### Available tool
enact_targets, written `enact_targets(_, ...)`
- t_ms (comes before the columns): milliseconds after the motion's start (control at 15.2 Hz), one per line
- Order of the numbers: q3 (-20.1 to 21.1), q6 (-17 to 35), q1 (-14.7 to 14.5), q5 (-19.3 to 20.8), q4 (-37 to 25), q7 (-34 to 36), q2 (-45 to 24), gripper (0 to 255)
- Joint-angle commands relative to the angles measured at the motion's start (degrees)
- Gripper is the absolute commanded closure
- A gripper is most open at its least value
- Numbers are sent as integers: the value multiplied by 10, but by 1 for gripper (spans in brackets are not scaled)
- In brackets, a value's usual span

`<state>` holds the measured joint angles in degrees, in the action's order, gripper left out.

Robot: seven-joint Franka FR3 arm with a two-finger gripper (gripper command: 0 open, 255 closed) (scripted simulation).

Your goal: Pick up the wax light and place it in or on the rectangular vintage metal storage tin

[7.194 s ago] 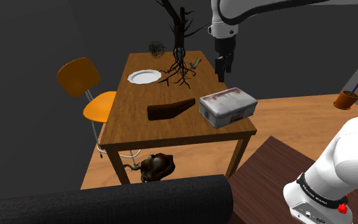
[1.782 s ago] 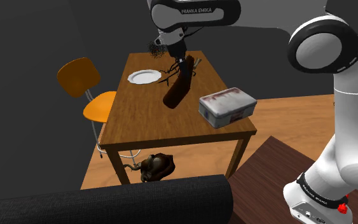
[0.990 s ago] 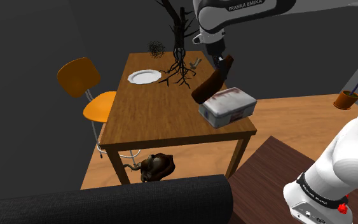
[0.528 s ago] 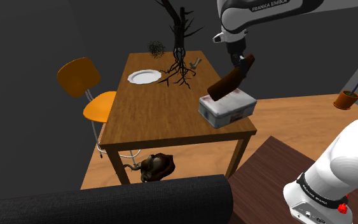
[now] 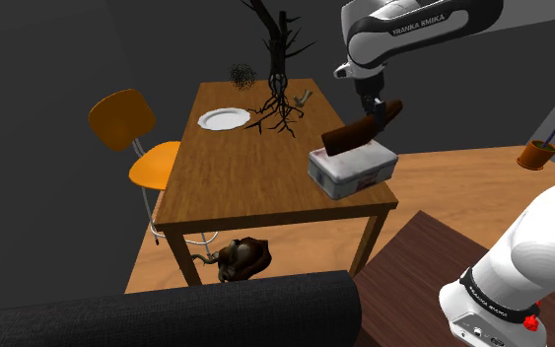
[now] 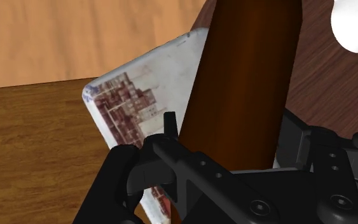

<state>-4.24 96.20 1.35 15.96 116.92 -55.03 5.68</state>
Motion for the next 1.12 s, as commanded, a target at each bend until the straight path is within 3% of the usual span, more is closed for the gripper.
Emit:
enact_targets(0, 0, 16, 0, 0, 14, 4, -3, 255)
enact_targets(396, -1, 61, 1, 2, 46, 14, -16, 255)
enact_targets(924, -2, 61, 1, 2, 46, 14, -16, 255)
enact_targets(990, -2, 61, 1, 2, 46, 14, -16, 0)
enact_targets(1056, -1, 61, 1, 2, 46, 14, -16, 0)
